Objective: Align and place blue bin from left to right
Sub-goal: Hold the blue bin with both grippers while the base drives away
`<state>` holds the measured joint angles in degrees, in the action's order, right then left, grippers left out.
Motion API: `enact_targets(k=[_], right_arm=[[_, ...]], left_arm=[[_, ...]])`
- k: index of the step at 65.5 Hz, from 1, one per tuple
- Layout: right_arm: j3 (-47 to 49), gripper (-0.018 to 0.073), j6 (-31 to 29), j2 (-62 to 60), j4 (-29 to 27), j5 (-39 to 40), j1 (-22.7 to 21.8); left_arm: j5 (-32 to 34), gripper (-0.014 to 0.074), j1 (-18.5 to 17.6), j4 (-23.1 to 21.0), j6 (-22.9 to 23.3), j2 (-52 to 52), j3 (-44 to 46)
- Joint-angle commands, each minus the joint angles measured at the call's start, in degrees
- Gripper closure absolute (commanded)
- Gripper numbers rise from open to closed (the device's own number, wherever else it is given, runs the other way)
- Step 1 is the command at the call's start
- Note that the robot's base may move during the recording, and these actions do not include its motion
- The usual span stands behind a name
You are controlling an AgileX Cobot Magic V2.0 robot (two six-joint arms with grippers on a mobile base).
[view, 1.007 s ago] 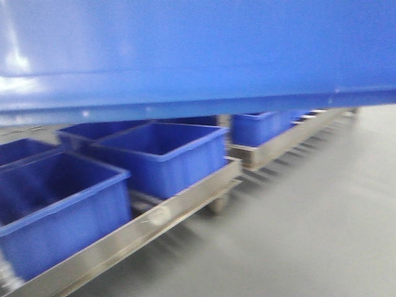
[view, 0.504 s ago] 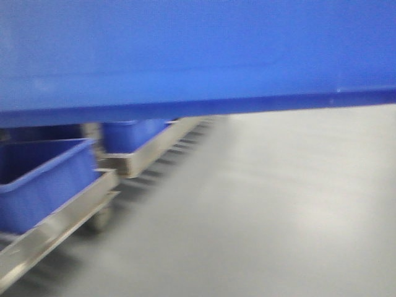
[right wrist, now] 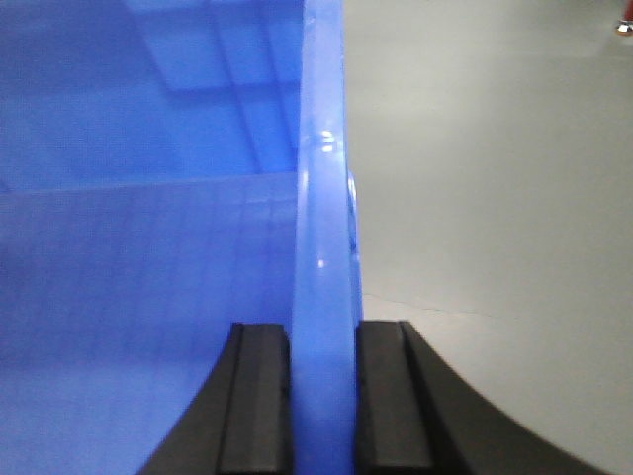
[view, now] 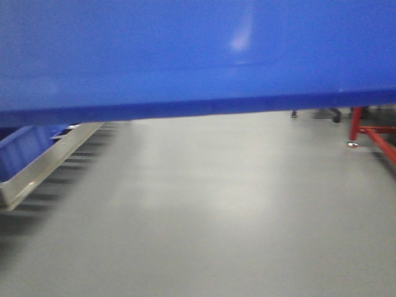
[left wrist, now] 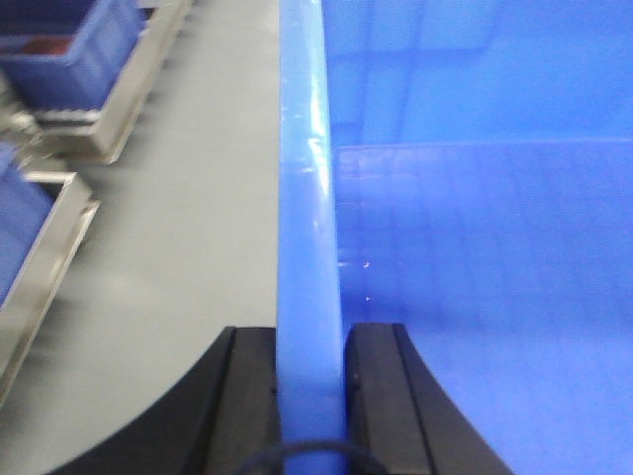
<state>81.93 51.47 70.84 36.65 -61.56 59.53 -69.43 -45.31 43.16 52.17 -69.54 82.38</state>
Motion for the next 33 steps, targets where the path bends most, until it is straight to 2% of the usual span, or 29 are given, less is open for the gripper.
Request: enact_targets(k=[1, 33], right_arm=[[0.7, 0.0637, 0.0, -0.8, 0.9, 8.1, 0.5], [0.7, 0.0637, 0.0, -0.8, 0.9, 8.1, 0.5]], left_arm=[[6.2, 0.0707, -0.8, -0.1, 0.0, 0.3, 0.5], [6.2, 0.0707, -0.8, -0.1, 0.0, 0.3, 0.5]])
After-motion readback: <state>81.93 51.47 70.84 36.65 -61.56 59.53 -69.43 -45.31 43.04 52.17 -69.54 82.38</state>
